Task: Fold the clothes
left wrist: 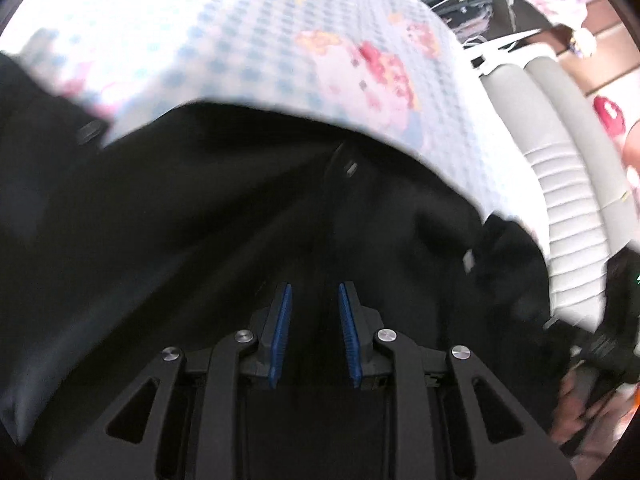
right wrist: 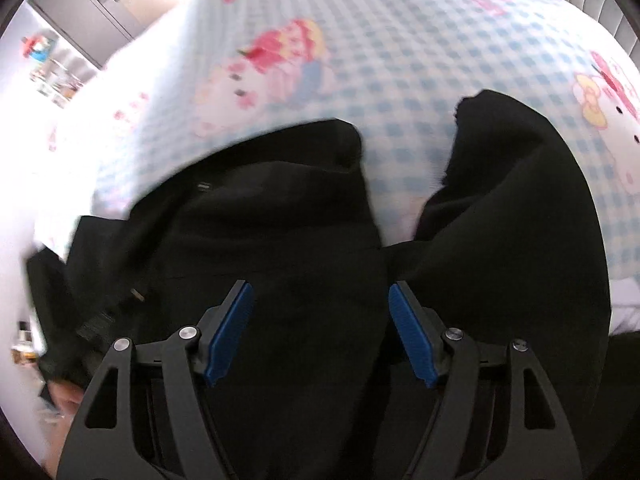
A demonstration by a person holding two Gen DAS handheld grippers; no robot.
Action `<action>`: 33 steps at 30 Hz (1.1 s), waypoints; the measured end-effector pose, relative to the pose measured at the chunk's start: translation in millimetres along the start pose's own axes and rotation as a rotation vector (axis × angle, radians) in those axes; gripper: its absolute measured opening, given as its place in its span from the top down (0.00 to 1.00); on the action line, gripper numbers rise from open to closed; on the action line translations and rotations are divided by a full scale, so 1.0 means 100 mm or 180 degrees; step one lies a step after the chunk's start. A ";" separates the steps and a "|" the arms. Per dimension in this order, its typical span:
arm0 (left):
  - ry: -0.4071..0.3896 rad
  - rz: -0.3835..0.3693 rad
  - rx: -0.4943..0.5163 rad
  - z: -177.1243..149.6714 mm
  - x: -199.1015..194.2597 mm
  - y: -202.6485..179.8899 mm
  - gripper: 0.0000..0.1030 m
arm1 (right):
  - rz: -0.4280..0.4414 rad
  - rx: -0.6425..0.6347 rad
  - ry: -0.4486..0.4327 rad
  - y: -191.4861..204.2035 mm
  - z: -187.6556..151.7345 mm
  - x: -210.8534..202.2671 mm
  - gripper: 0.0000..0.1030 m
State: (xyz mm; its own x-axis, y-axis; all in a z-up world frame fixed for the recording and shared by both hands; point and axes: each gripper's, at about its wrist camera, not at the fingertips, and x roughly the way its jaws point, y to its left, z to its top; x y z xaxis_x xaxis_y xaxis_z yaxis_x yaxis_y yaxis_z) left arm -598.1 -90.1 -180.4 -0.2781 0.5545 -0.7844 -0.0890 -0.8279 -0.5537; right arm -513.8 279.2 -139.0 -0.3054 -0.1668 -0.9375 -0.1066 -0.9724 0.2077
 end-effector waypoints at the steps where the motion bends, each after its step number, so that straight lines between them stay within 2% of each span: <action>1: 0.0011 0.0016 0.0007 0.07 0.06 -0.02 0.76 | -0.0051 0.0026 0.0052 -0.06 0.05 0.05 0.30; 3: 0.0043 0.0073 0.0050 0.22 0.19 -0.07 0.73 | -0.0161 0.0097 0.0096 -0.15 0.16 0.13 0.30; 5: 0.0143 0.0088 0.0066 0.38 0.35 -0.09 0.66 | -0.0275 0.0183 0.0089 -0.24 0.28 0.18 0.30; 6: 0.0194 0.0074 0.0058 0.44 0.43 -0.10 0.63 | -0.0270 0.0192 0.0115 -0.27 0.36 0.21 0.30; 8: 0.0302 0.0039 0.0039 0.54 0.58 -0.13 0.49 | -0.0220 0.0065 0.0198 -0.28 0.53 0.29 0.26; 9: 0.0369 0.0083 0.0082 0.55 0.66 -0.17 0.49 | -0.0215 -0.0026 0.0252 -0.27 0.60 0.33 0.25; 10: 0.0439 0.0157 0.0151 0.55 0.75 -0.21 0.54 | -0.0224 -0.0111 0.0326 -0.26 0.65 0.40 0.24; 11: 0.0489 0.0255 0.0266 0.55 0.80 -0.27 0.81 | -0.0211 -0.0214 0.0443 -0.23 0.71 0.54 0.25; 12: 0.0530 0.0363 0.0401 0.55 0.84 -0.34 0.89 | -0.0156 -0.0296 0.0582 -0.23 0.76 0.70 0.26; 13: 0.0480 0.0429 0.0550 0.56 0.79 -0.43 0.93 | -0.0095 -0.0305 0.0685 -0.24 0.79 0.80 0.33; 14: 0.0326 0.0450 0.0637 0.57 0.64 -0.49 0.94 | -0.0024 -0.0292 0.0743 -0.24 0.83 0.87 0.40; 15: 0.0144 0.0457 0.0693 0.59 0.48 -0.54 0.94 | 0.0023 -0.0284 0.0673 -0.23 0.88 0.86 0.40; 16: -0.0071 0.0487 0.0674 0.60 0.26 -0.55 0.94 | 0.0071 -0.0302 0.0484 -0.21 0.95 0.77 0.40; 17: -0.0155 0.0548 0.0610 0.60 0.13 -0.49 0.94 | 0.0119 -0.0318 0.0291 -0.19 1.02 0.68 0.39; 18: -0.0173 0.0619 0.0540 0.58 0.06 -0.40 0.94 | 0.0191 -0.0298 0.0043 -0.18 1.10 0.55 0.38; 19: -0.0191 0.0689 0.0471 0.57 -0.01 -0.32 0.94 | 0.0231 -0.0251 -0.0112 -0.18 1.17 0.46 0.33; 20: -0.0130 0.0781 0.0428 0.57 0.00 -0.23 0.94 | 0.0216 -0.0188 -0.0234 -0.19 1.22 0.40 0.27; 21: -0.0031 0.0882 0.0396 0.56 0.05 -0.13 0.94 | 0.0125 -0.0122 -0.0327 -0.22 1.27 0.35 0.27; 22: 0.0030 0.0875 0.0312 0.54 0.06 -0.04 0.94 | 0.0037 -0.0093 -0.0330 -0.24 1.29 0.34 0.26; 23: 0.0074 0.0819 0.0204 0.51 0.06 0.05 0.94 | -0.0019 -0.0065 -0.0272 -0.29 1.28 0.31 0.26; 24: 0.0163 0.0736 0.0206 0.47 0.07 0.07 0.94 | 0.0057 -0.0040 -0.0151 -0.33 1.26 0.33 0.26; 25: 0.0273 0.0641 0.0258 0.43 0.08 0.06 0.93 | 0.0195 -0.0025 -0.0007 -0.35 1.23 0.35 0.26; 26: 0.0383 0.0545 0.0310 0.39 0.09 0.05 0.91 | 0.0375 -0.0062 0.0178 -0.34 1.21 0.42 0.21; 27: 0.0456 0.0567 0.0387 0.36 0.12 0.04 0.88 | 0.0505 -0.0167 0.0388 -0.31 1.16 0.49 0.19; 28: 0.0513 0.0641 0.0475 0.34 0.16 0.02 0.87 | 0.0484 -0.0335 0.0546 -0.24 1.10 0.58 0.17; 30: 0.0476 0.0624 0.0461 0.34 0.13 0.07 0.86 | 0.0231 -0.0584 0.0654 -0.14 1.04 0.81 0.17; 33: 0.0009 0.0512 0.0277 0.46 -0.23 0.21 0.77 | -0.0011 -0.0709 0.0773 -0.08 0.96 1.16 0.17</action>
State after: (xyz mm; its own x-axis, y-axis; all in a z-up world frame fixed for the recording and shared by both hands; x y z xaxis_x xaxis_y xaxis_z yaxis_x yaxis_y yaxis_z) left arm -637.9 -124.3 -161.3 -0.2927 0.4145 -0.8617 -0.1262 -0.9100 -0.3949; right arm -638.9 282.9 -222.6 -0.0679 -0.1715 -0.9828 0.1107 -0.9803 0.1634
